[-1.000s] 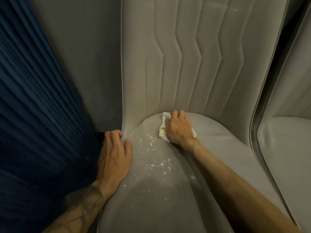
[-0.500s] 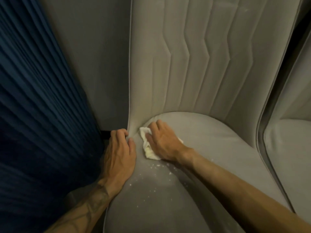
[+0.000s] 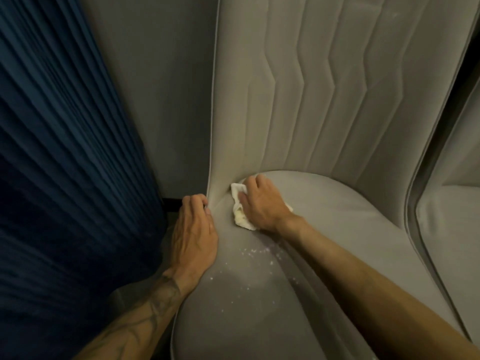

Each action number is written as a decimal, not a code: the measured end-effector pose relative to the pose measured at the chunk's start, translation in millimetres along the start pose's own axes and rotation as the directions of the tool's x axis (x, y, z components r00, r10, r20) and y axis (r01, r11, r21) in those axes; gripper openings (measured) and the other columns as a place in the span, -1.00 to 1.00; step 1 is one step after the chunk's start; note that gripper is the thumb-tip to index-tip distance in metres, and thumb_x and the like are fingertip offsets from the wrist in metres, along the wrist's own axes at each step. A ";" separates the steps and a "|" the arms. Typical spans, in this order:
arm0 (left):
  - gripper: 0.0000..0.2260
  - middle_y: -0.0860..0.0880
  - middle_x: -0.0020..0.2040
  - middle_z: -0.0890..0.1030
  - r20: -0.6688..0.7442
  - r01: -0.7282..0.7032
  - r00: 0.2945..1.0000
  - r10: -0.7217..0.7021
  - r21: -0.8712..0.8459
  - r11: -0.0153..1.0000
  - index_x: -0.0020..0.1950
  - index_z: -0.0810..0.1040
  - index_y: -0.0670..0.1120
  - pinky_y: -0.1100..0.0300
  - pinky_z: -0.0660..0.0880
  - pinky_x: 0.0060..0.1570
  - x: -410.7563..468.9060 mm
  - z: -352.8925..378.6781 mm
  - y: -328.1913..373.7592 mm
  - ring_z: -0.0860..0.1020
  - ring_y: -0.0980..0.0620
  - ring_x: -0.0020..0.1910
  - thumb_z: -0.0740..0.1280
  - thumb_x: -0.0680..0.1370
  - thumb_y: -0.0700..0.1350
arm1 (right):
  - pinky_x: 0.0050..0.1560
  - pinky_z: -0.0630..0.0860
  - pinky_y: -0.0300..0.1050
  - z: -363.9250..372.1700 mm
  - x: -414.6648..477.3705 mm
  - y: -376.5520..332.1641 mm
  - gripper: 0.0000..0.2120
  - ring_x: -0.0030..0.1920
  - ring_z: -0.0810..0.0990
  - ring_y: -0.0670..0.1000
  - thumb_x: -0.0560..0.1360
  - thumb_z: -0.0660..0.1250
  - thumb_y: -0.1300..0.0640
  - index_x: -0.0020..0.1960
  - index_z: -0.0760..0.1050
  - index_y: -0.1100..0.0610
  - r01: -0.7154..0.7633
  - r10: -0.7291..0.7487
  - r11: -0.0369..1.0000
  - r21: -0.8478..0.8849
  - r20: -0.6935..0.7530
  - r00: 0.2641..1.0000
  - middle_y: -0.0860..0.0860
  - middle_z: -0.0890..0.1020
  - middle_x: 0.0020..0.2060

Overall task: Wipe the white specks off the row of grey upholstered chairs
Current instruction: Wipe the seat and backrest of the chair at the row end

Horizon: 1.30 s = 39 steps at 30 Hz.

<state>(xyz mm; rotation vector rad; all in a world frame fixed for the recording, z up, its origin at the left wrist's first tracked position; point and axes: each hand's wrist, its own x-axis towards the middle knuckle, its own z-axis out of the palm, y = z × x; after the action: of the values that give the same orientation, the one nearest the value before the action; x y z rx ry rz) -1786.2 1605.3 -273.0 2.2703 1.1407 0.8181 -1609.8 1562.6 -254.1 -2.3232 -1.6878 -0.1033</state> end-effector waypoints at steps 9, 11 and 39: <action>-0.98 -0.08 0.06 0.41 0.001 0.008 1.000 -0.008 -0.005 1.000 0.10 0.30 -0.03 -0.18 0.50 -0.03 0.3 0.9 -3.2 0.48 -0.12 -0.05 0.13 0.73 -0.14 | 0.13 0.33 0.08 -3.7 -6.7 -10.3 -0.68 0.10 0.45 0.23 0.67 0.09 0.01 0.20 0.40 0.25 0.009 -0.010 0.999 0.045 0.008 1.000 0.24 0.47 0.15; -0.96 -0.05 0.05 0.40 0.002 0.005 1.000 -0.005 0.002 1.000 0.09 0.29 -0.01 -0.17 0.50 -0.04 0.4 1.8 -3.2 0.47 -0.10 -0.06 0.13 0.72 -0.13 | 0.16 0.33 0.06 -0.4 -8.8 -15.1 -0.67 0.11 0.43 0.21 0.67 0.05 0.00 0.22 0.39 0.23 -0.030 0.029 0.999 -0.021 -0.040 0.999 0.22 0.47 0.17; -0.99 -0.10 0.08 0.40 -0.006 -0.034 0.999 0.034 -0.008 0.999 0.11 0.30 -0.04 -0.17 0.51 -0.08 -0.7 5.0 -4.2 0.49 -0.16 -0.02 0.12 0.72 -0.14 | -0.03 0.28 0.00 -21.0 -116.2 18.5 -0.81 -0.09 0.46 0.19 0.64 0.15 0.07 0.01 0.44 0.17 -0.112 0.123 0.989 0.094 -0.126 0.984 0.16 0.50 -0.06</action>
<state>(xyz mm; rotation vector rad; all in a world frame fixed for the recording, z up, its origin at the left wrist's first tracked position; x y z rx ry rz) -1785.4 1606.4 -279.5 2.2878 1.1028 0.8419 -1627.5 1444.7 -261.8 -2.2925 -1.4604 -0.1537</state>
